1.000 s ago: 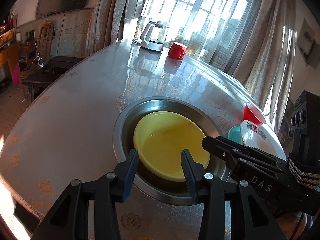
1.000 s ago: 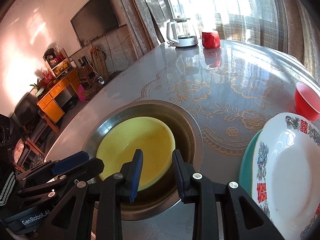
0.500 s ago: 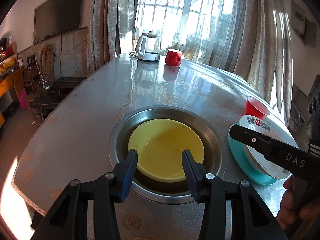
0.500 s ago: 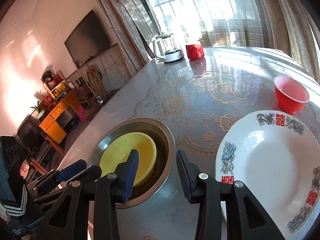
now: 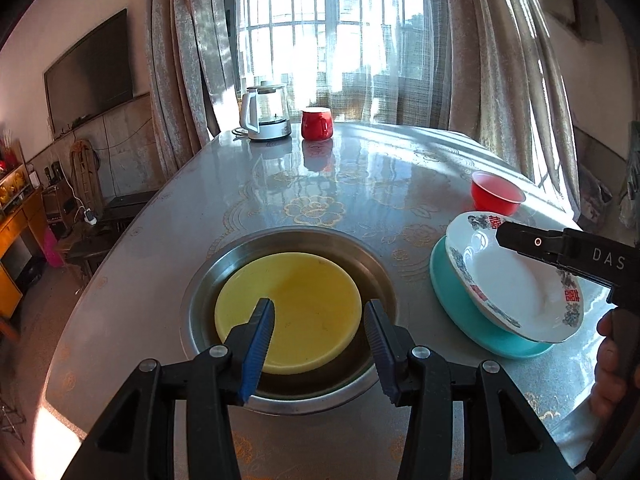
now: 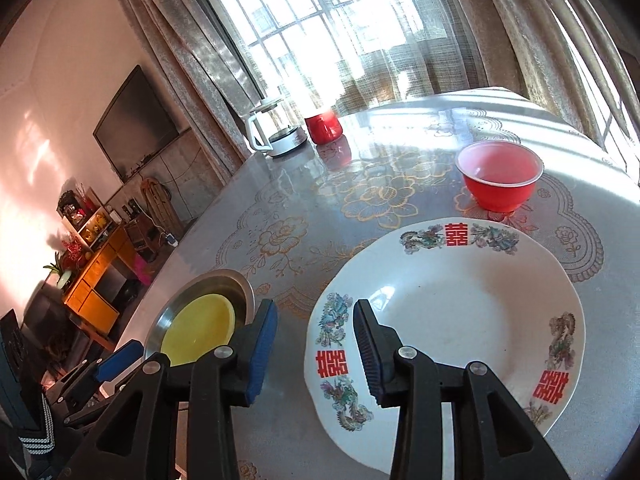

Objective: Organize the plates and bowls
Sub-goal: 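Move the right gripper over the plate stack toward the red bowl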

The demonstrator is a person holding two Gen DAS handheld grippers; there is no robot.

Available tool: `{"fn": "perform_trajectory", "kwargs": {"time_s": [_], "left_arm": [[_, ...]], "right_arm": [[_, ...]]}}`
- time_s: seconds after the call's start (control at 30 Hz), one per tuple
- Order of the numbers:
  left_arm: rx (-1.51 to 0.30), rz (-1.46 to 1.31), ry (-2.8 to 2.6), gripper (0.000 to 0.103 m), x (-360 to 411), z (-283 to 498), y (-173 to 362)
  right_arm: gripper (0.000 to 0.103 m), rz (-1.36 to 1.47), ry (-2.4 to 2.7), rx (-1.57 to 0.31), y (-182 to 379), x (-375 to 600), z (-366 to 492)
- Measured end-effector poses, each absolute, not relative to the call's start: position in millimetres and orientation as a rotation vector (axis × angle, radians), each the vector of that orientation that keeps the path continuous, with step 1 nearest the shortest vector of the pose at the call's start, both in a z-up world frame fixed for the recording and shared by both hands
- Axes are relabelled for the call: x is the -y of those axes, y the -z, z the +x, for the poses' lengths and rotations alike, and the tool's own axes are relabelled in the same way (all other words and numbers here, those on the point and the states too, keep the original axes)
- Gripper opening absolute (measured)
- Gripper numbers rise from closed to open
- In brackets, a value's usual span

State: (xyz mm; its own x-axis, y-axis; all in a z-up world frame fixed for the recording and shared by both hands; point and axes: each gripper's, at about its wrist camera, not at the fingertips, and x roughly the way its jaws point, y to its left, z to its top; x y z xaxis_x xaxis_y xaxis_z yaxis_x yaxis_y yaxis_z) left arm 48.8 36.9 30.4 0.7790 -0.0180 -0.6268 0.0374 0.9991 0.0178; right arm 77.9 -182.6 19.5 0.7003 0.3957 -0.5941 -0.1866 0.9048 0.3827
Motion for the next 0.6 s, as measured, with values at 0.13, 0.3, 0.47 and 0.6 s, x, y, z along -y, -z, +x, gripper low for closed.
{"fn": "perform_trajectory", "kwargs": {"time_s": [0.13, 0.3, 0.47, 0.6], "left_arm": [[-0.663, 0.071, 0.046, 0.048, -22.3, 50.1, -33.6], [-0.658, 0.113, 0.078, 0.048, -3.8, 51.8, -34.9], [-0.658, 0.149, 0.103, 0.048, 13.4, 52.2, -35.0], [-0.655, 0.175, 0.117, 0.048, 23.3, 53.9, -35.0]], "right_arm": [[0.04, 0.338, -0.294, -0.712, -20.5, 202.0, 76.2], [0.04, 0.373, -0.256, -0.693, -20.9, 223.7, 72.5], [0.04, 0.397, -0.233, -0.687, -18.3, 240.1, 71.7], [0.04, 0.415, -0.213, -0.682, -15.6, 253.3, 69.9]]}}
